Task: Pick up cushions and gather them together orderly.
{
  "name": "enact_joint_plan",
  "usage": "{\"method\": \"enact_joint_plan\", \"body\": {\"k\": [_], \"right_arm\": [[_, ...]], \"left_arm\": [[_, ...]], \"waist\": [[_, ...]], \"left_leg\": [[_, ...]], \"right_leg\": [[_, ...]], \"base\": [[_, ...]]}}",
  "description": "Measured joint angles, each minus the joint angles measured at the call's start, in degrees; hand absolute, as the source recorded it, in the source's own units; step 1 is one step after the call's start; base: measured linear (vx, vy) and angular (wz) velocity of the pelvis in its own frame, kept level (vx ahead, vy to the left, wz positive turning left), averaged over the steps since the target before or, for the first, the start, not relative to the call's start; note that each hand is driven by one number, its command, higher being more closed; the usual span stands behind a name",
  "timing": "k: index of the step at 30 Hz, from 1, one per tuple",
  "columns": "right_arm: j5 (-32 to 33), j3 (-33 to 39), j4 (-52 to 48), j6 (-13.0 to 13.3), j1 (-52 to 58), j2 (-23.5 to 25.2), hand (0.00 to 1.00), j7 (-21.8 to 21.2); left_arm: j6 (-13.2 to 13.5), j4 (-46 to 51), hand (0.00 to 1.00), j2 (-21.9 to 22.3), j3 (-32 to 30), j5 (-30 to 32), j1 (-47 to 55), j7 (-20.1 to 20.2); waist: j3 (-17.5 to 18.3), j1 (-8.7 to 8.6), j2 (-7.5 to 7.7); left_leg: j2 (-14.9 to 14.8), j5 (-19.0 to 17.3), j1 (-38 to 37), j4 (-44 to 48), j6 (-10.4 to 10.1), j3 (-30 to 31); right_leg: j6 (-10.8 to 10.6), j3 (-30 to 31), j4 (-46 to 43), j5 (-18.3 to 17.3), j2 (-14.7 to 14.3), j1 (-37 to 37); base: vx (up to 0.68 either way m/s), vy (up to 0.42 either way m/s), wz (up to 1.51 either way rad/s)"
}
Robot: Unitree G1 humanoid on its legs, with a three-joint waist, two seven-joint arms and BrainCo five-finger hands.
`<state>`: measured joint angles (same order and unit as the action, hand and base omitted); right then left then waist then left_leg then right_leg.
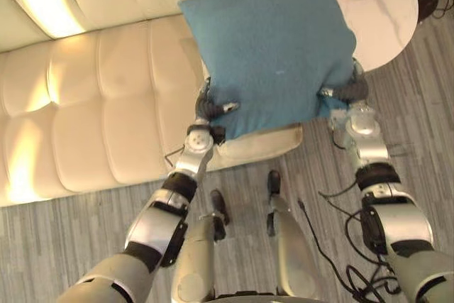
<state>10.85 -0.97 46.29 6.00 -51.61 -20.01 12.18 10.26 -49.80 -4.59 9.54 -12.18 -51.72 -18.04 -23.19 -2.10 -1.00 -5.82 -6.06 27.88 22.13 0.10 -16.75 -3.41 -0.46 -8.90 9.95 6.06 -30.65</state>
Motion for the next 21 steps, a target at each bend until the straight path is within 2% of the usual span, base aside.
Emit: {"method": "enact_joint_plan", "body": {"k": [4,9,14,19,21], "right_arm": [[1.4,-2.6,-4.0,0.0,-0.1,-0.4,1.0,0.2],[2.5,-4.6,-20.3,0.4,6.6,-0.8,1.0,0.2],[2.0,-4.8,-34.9,2.4,23.3,-0.6,1.0,-0.1],[-0.7,-5.8,-45.9,2.7,35.3,-0.3,1.0,-1.1],[-2.5,-5.8,-51.5,2.9,42.9,1.8,1.0,-3.1]], "left_arm": [[0.0,0.7,1.0,-2.5,0.0,-2.0,-1.2,-1.0],[-0.1,8.7,1.0,-5.3,1.8,-3.5,0.4,-2.4],[-0.1,23.0,1.0,-6.6,4.6,-2.7,13.8,-2.9],[-0.1,34.0,1.0,-7.3,6.0,-1.7,27.6,-2.7],[-0.1,40.9,1.0,-7.2,5.9,-0.6,37.7,-2.0]], "waist": [[0.0,-0.12,0.0],[0.0,0.09,0.0],[0.1,0.09,-0.04],[0.2,-0.67,-0.08],[2.3,-0.45,-0.17]], "left_leg": [[-0.8,0.0,0.2,0.0,-0.1,-0.9],[-1.9,0.3,-1.1,-0.5,-0.6,-1.1],[-1.7,0.3,-7.2,-3.8,-1.4,-0.4],[-1.1,0.6,-11.5,-6.6,-1.8,1.0],[-0.6,1.2,-14.0,-8.5,-2.5,1.5]], "right_leg": [[0.5,0.6,0.0,0.4,-0.4,-0.7],[0.9,0.5,0.1,0.2,-1.4,0.2],[1.5,0.2,0.3,-1.7,-1.9,5.4],[1.5,-0.9,2.8,-2.0,-1.9,10.1],[1.6,-1.7,4.2,-2.1,-1.9,12.7]], "base": [[0.0,-0.031,-0.12],[0.05,-0.057,-0.05],[0.07,-0.035,0.04],[0.08,-0.013,0.09],[0.08,-0.002,0.13]]}}
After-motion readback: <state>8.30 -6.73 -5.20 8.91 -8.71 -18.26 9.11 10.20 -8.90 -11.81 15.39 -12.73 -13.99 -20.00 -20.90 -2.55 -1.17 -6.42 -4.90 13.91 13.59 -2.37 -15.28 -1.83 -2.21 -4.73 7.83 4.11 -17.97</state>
